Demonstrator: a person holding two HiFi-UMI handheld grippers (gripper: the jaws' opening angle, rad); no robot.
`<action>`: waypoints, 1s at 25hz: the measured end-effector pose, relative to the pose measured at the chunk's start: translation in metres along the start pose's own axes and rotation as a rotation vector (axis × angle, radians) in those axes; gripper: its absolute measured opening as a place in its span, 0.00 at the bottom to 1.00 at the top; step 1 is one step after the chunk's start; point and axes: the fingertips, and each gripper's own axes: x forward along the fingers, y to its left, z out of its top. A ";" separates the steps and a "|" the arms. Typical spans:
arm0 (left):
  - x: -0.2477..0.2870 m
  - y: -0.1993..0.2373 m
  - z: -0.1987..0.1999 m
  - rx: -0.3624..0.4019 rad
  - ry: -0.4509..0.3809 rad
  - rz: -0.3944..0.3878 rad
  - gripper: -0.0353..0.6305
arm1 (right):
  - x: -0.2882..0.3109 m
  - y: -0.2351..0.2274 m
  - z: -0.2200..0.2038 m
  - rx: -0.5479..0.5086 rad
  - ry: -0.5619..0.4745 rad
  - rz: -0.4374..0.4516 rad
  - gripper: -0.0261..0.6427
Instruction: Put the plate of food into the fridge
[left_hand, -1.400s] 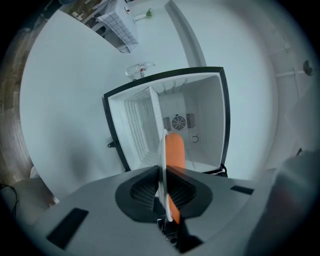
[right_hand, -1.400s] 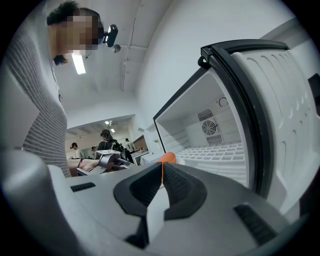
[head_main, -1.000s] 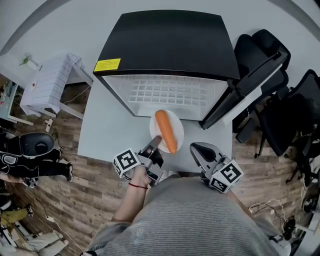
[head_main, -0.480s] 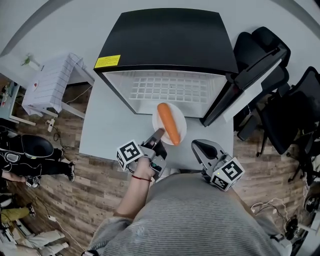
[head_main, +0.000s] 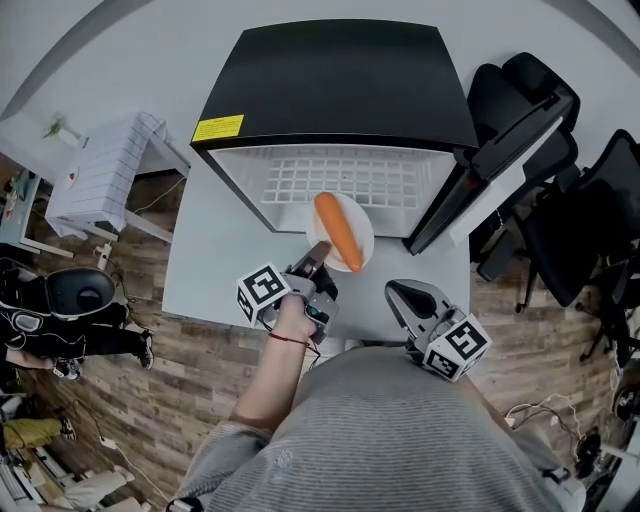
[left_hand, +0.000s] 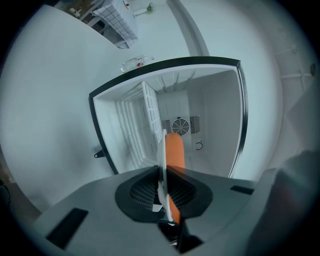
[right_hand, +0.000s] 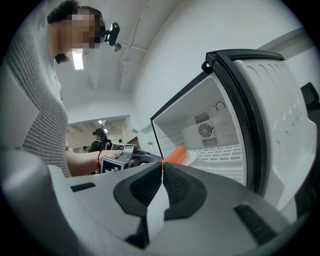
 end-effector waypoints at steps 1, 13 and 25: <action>0.005 -0.001 0.004 -0.001 -0.004 0.000 0.12 | -0.001 -0.001 0.000 0.004 0.001 -0.006 0.06; 0.045 0.000 0.024 -0.016 -0.037 0.029 0.12 | -0.001 -0.010 0.000 0.009 0.003 -0.030 0.06; 0.069 0.009 0.044 -0.066 -0.175 0.066 0.12 | 0.000 -0.012 -0.004 0.020 0.026 -0.017 0.06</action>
